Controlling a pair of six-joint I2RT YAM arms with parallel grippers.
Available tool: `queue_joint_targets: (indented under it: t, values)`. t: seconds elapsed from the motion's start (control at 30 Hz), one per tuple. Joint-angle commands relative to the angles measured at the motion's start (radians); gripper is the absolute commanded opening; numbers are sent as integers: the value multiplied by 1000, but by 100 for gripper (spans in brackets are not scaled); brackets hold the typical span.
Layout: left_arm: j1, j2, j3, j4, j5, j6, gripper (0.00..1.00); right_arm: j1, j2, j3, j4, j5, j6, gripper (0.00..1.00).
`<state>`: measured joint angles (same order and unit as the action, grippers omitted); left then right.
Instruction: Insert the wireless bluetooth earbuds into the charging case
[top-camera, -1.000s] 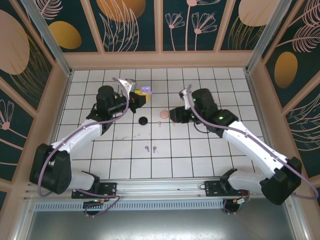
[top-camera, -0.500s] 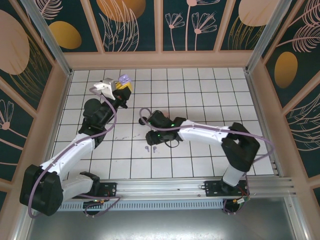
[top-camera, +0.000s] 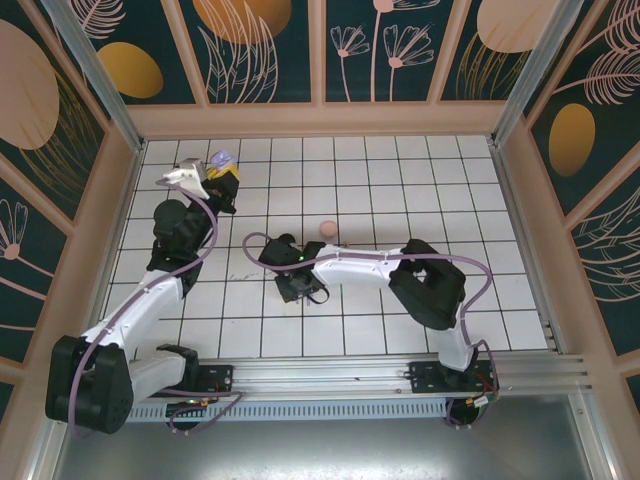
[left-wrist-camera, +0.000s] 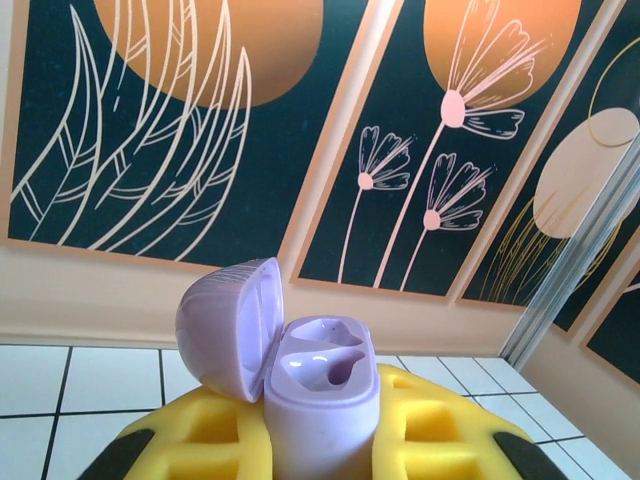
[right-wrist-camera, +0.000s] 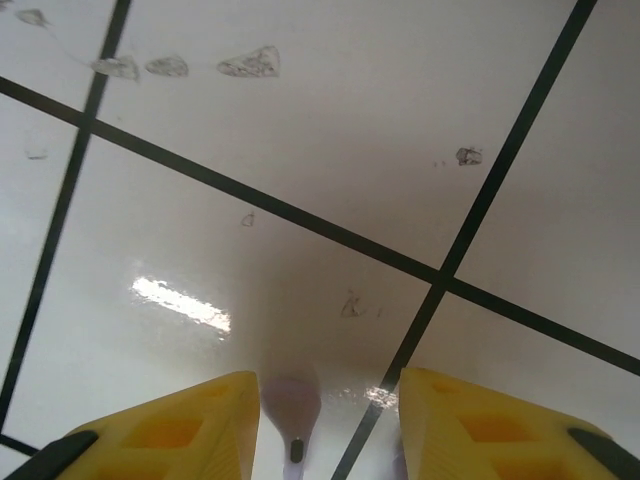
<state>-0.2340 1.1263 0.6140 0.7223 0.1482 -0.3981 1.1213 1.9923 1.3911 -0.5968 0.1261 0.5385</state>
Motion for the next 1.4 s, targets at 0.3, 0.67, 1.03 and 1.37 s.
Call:
queue_joint_targets:
  t: [0.3,0.67,1.03,1.37]
  values:
    - [13,-11,-20,78,13,-25,0,25,74,102,-96,37,84,39]
    - [14,-11,-27,88,16,-25,0,32,108,126,-144,69,159,39]
    - [15,-9,-28,97,20,-33,0,44,137,168,-165,67,162,36]
    - [15,-8,-31,103,22,-35,0,58,139,162,-185,69,180,35]
